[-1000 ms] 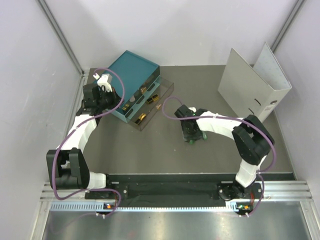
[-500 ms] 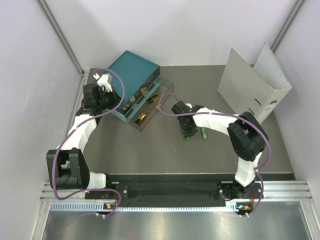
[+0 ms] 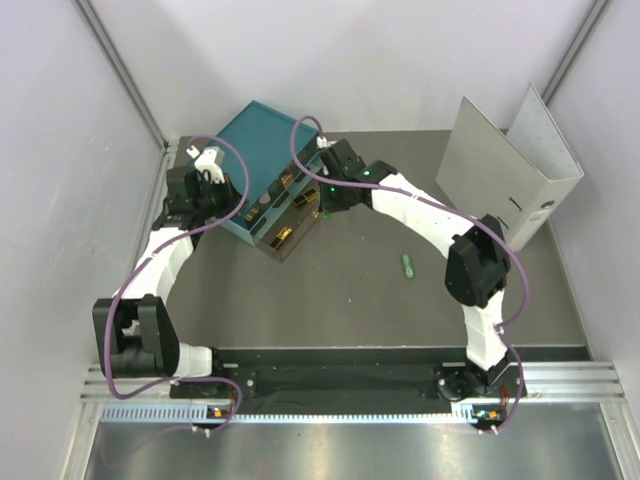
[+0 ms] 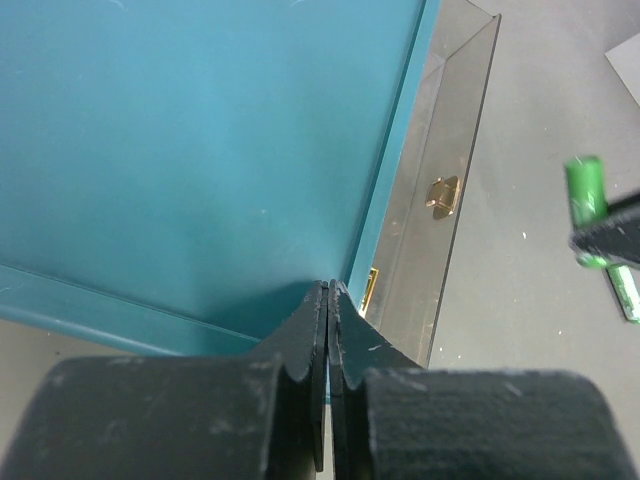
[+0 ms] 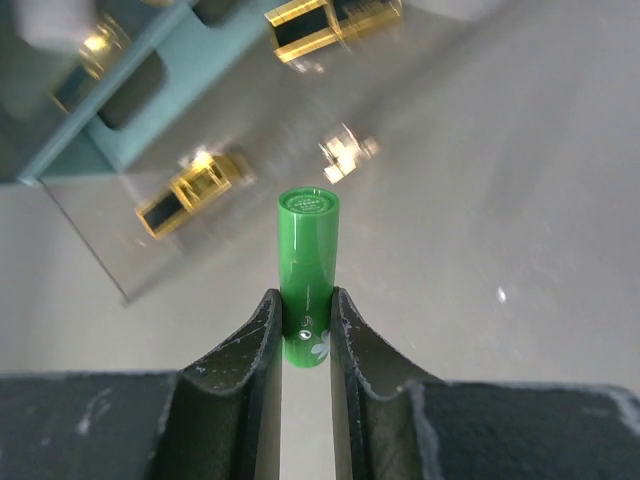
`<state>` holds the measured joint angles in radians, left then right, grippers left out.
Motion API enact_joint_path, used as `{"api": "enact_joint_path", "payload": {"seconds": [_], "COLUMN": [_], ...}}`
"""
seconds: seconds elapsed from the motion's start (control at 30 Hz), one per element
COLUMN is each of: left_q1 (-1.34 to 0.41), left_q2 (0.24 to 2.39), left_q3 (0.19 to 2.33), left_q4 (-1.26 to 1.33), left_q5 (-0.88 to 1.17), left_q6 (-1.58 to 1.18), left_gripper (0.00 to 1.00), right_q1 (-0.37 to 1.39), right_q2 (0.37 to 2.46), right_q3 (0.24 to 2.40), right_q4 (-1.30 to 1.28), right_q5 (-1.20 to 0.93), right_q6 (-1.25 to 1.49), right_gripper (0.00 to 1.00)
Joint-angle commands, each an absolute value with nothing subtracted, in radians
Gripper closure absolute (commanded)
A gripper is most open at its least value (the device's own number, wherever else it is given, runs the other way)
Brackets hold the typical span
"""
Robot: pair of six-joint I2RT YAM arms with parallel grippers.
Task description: Organize the makeup
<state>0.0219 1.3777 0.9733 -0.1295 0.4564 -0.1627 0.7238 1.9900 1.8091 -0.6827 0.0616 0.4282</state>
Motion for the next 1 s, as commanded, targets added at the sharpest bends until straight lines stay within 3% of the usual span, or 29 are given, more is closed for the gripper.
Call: {"api": "enact_joint_path", "payload": {"seconds": [0.0,0.4,0.57,0.63,0.83,0.97], "left_q1": [0.003,0.003,0.005,0.003,0.003,0.003], "left_q2": [1.459,1.451,1.466,1.474,1.482,1.48], "left_q3": [0.905,0.919,0.928,0.939,0.959,0.956], "left_q4": [-0.497,-0.512,-0.514,-0.518,-0.529,-0.529], "left_q5": [0.465,0.456,0.457,0.459,0.457,0.457], "left_q6": [-0.16,-0.164,-0.161,-0.16,-0.153,-0.155], "left_gripper": [1.0,1.0,1.0,1.0,1.0,1.0], "right_q1": [0.715,0.658,0.644,0.644,0.644,0.644], "right_q2": [2.112,2.307,2.332,2.336,2.345,2.323], "right_q3": [1.989,2.21,2.233,2.238,2.24,2.221], "right_q4": [-0.71,-0.67,-0.646,-0.637,-0.611,-0.603], "right_q5": [0.003,-0.123,-0.149,-0.17,-0.235,-0.235], "right_q6": [0.396,0.475,0.512,0.517,0.519,0.514], "right_gripper": [0.93,0.86,0.76,0.66,0.51,0.49]}}
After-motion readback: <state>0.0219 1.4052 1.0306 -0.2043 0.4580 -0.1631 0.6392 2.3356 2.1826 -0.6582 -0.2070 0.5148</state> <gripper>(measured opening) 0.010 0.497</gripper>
